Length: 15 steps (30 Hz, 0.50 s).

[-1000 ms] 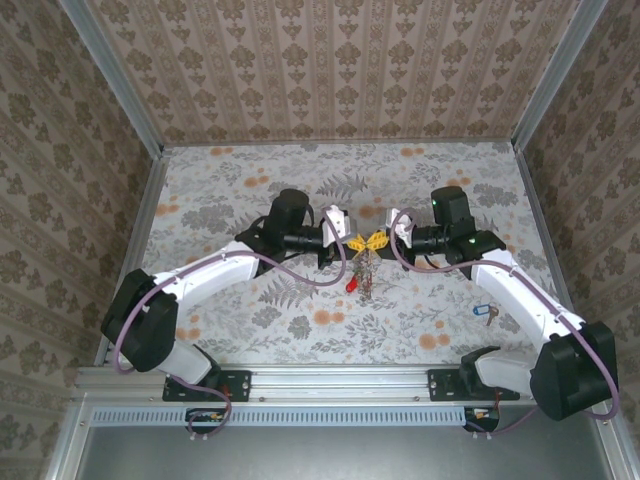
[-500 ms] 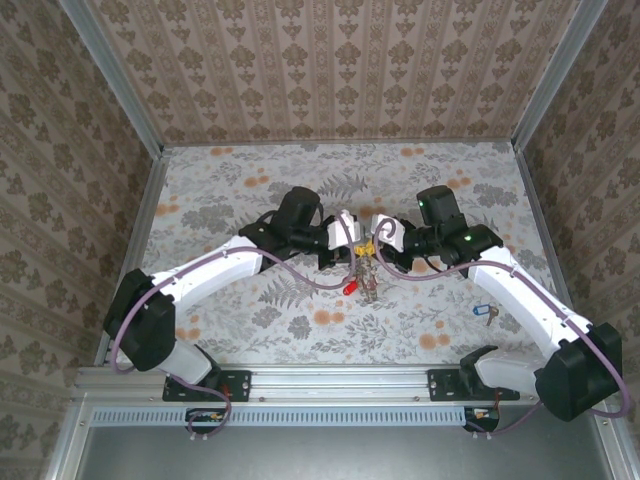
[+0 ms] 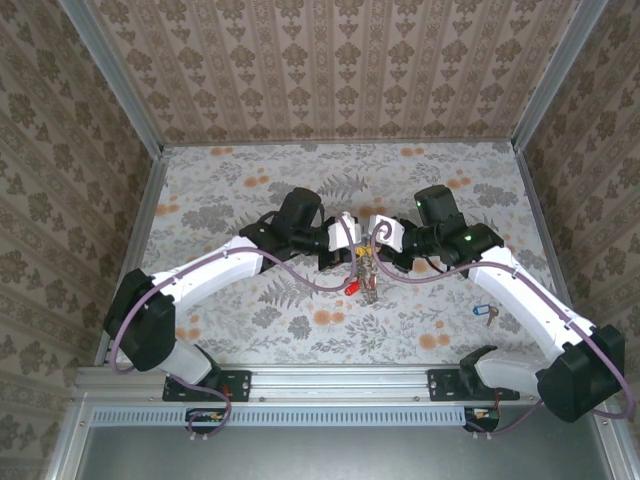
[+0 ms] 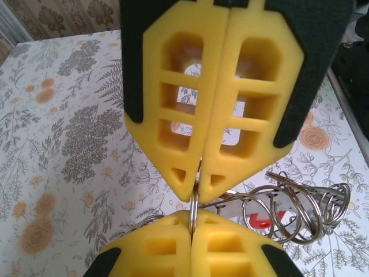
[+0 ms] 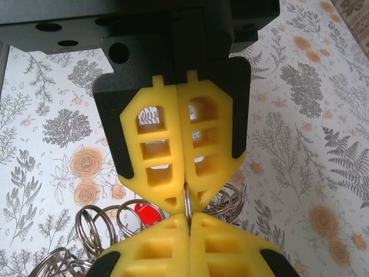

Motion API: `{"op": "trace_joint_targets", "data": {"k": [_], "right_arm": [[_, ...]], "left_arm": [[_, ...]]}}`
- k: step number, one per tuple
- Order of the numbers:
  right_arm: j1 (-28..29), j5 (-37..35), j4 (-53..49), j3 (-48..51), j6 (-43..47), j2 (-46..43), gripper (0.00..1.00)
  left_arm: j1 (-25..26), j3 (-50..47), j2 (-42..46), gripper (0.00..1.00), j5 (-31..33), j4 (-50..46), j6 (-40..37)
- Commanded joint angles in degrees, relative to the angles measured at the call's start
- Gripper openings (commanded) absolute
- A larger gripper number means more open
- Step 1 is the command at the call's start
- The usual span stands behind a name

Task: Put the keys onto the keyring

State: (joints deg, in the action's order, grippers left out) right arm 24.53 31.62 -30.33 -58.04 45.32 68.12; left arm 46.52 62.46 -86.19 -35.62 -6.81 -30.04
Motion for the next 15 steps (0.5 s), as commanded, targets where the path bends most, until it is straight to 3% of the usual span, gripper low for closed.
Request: {"op": "trace_joint_targets", "data": {"k": [1,7,15], "right_arm": [[1.0,2.5,1.7,-1.5,0.3,-2.8,0.01],[-1.6,4.6,5.8,2.5,-3.3,-3.9,0.2],[-6.3,11.2,10.3,6.5,-7.2,-3.6,0.22]], "left_arm": [[0.0,1.2,-0.9,0.0,-0.1,2.0,0.5],[-0.8,-3.4,0.9,0.0,-4.4,13.0,5.4],[-1.2,-5.8,1.7,0.0,-7.9,19.8,7.9]]}}
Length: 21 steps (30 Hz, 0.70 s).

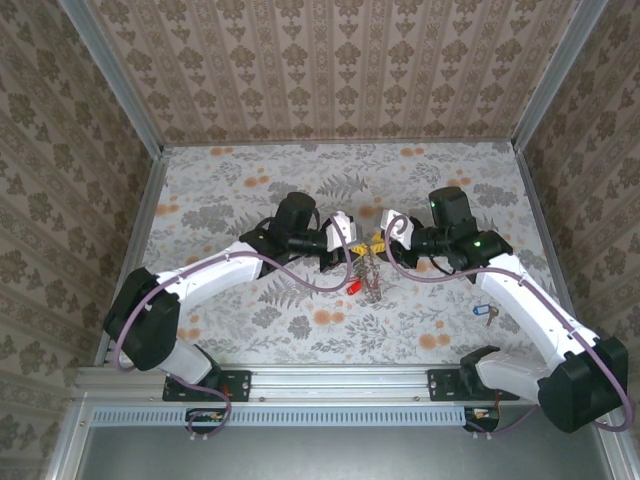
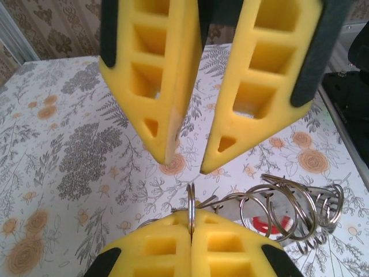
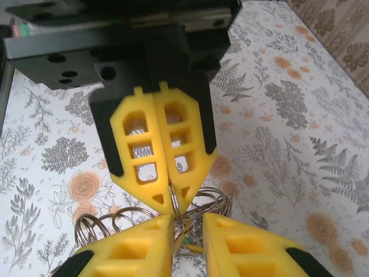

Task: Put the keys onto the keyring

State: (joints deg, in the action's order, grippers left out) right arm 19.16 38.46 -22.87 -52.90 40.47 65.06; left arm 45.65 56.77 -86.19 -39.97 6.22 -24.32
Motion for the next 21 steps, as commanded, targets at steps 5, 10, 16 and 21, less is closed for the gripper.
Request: {"op": "trace_joint_targets", "data": {"k": [5,10,16,21], "right_arm": [[-2.2,5.2,5.1,2.8,-3.9,0.4,0.2],[-2.1,5.5,6.3,2.8,-5.7,1.7,0.18],[-2.8,-10.6,11.9,5.3,-16.1,-0.8,0.19],[-5.0,-23.3,11.4,5.0,-31.4,-0.3,0.19]], "left_arm": [[-0.5,-1.1,2.2,0.0,-4.8,9.0,3.0],[-0.5,-0.8,2.2,0.0,-3.9,8.9,3.1],[-0.4,2.5,1.8,0.0,5.1,-3.9,-1.7],[-0.6,7.1,0.7,0.0,9.1,-17.6,-8.3]]}}
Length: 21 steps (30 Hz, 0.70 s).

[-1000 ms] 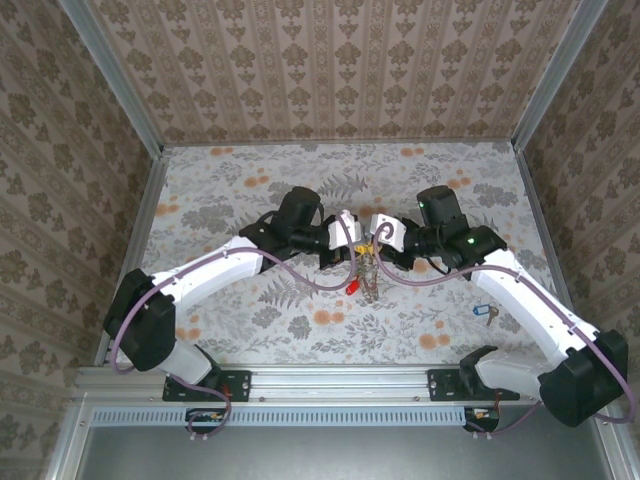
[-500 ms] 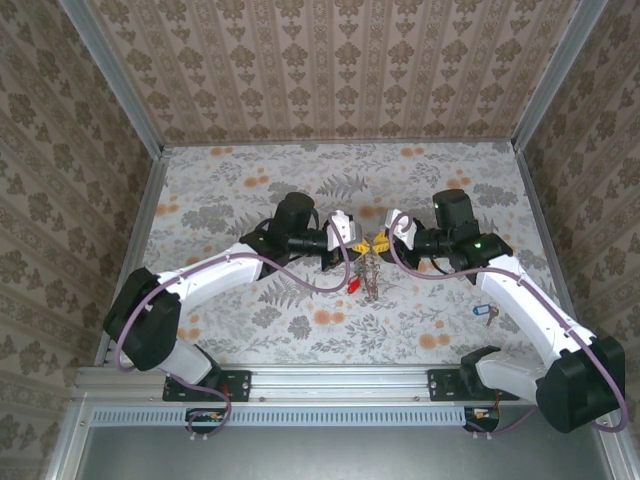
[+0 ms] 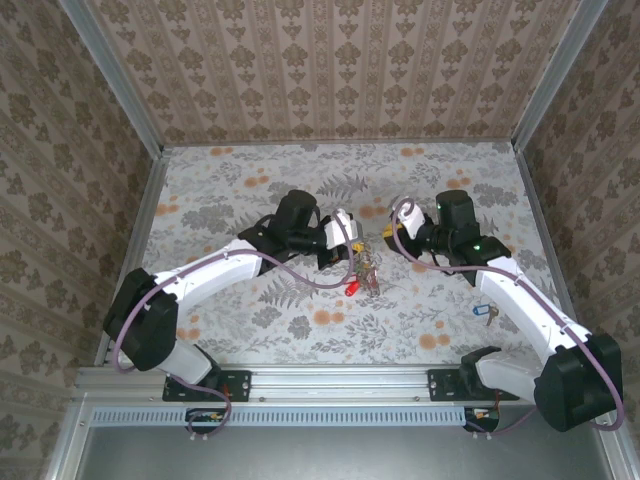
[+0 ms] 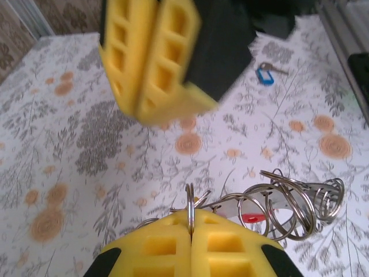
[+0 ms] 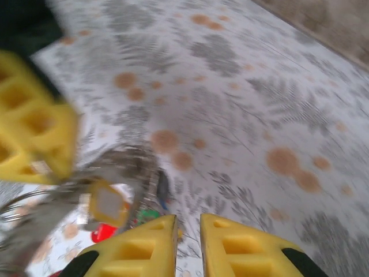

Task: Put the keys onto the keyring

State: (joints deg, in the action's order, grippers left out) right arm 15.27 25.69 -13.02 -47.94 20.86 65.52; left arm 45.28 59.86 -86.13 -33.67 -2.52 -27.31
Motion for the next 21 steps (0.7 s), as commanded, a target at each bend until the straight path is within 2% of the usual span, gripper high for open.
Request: {"op": "trace_joint_targets", "data": {"k": [1,5,10,14,21], "right_arm": [[-1.7,-12.3,1.2,0.0,-14.4,-0.4,0.2],[-3.9,-15.0,0.0,0.0,-22.8,0.6,0.21],[-6.0,-15.9,-1.8,-0.1,-30.0,1.7,0.21],[-7.5,-17.0,-2.8,0.4,-32.9,1.1,0.23],[-11.7,-19.7,0.3,6.4,-40.3,-4.6,0.35]], "left_arm": [[-0.4,5.2,0.1,0.0,3.4,-11.8,-6.8],[-0.2,10.9,-3.4,0.0,4.2,-22.8,-11.9],[2.4,21.4,-12.7,0.0,6.2,-31.5,-16.1],[4.9,29.0,-20.6,0.0,7.5,-34.9,-16.2],[8.4,37.4,-30.5,0.0,8.2,-34.7,-14.2]]}}
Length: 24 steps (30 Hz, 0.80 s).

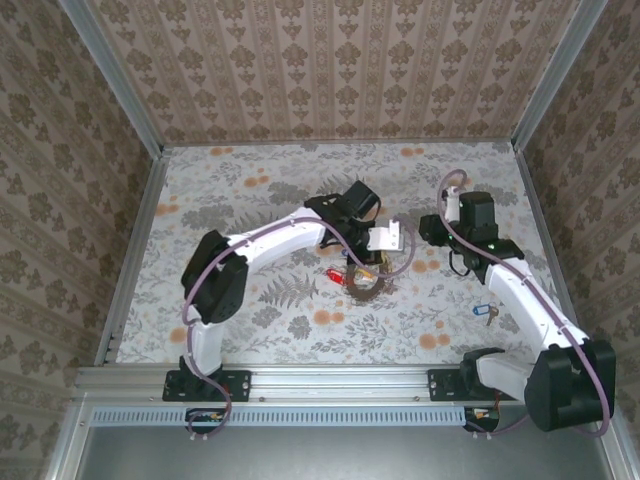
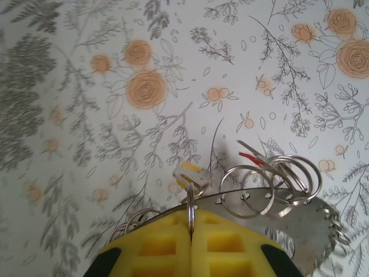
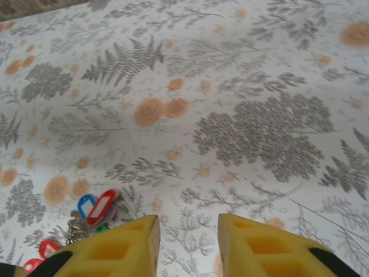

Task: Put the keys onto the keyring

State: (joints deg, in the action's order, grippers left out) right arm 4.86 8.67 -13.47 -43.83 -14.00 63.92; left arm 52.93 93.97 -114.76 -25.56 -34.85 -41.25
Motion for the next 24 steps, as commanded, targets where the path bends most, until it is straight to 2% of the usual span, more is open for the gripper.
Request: {"op": "trace_joint_targets", "data": {"k": [1,6,8,12,15,18,20,24], "right_arm": [[-2.0,-3.2,1.3,3.5,-6.5,-4.1,0.38],[-4.6,-2.4,1.7,7.1,-10.0,-7.0,0.43],[-4.9,-1.2,2.3,8.2,-10.2,-7.5,0.47],[-5.2,-1.6,0.2,8.8,-12.2,-7.8,0.66],[-5.8,1.5,-1.9,8.2,-12.6,-6.9,0.65],[-5.9,11.0,-1.9,7.8,-11.8,-3.8,0.65],[-5.7,17.4,-2.5,7.1,-11.9,0.4,0.64],[-4.5,24.2,-5.1,4.7,-11.8,9.9,0.58]], "left_arm": [[1.1,4.2,-3.1,0.0,-0.2,-2.1,0.3],[2.8,7.1,-7.9,0.05,-1.2,-0.8,3.0],[3.5,7.5,-9.0,0.11,-1.2,-0.1,4.5],[4.2,3.6,-6.7,0.15,-1.4,6.6,7.9],[3.6,-3.0,-1.4,0.17,-3.1,16.5,13.5],[2.6,-11.6,5.2,0.19,-2.7,27.0,20.2],[1.8,-18.9,9.2,0.19,-0.5,33.1,25.1],[0.6,-30.4,14.2,0.18,1.1,41.1,32.7]]}}
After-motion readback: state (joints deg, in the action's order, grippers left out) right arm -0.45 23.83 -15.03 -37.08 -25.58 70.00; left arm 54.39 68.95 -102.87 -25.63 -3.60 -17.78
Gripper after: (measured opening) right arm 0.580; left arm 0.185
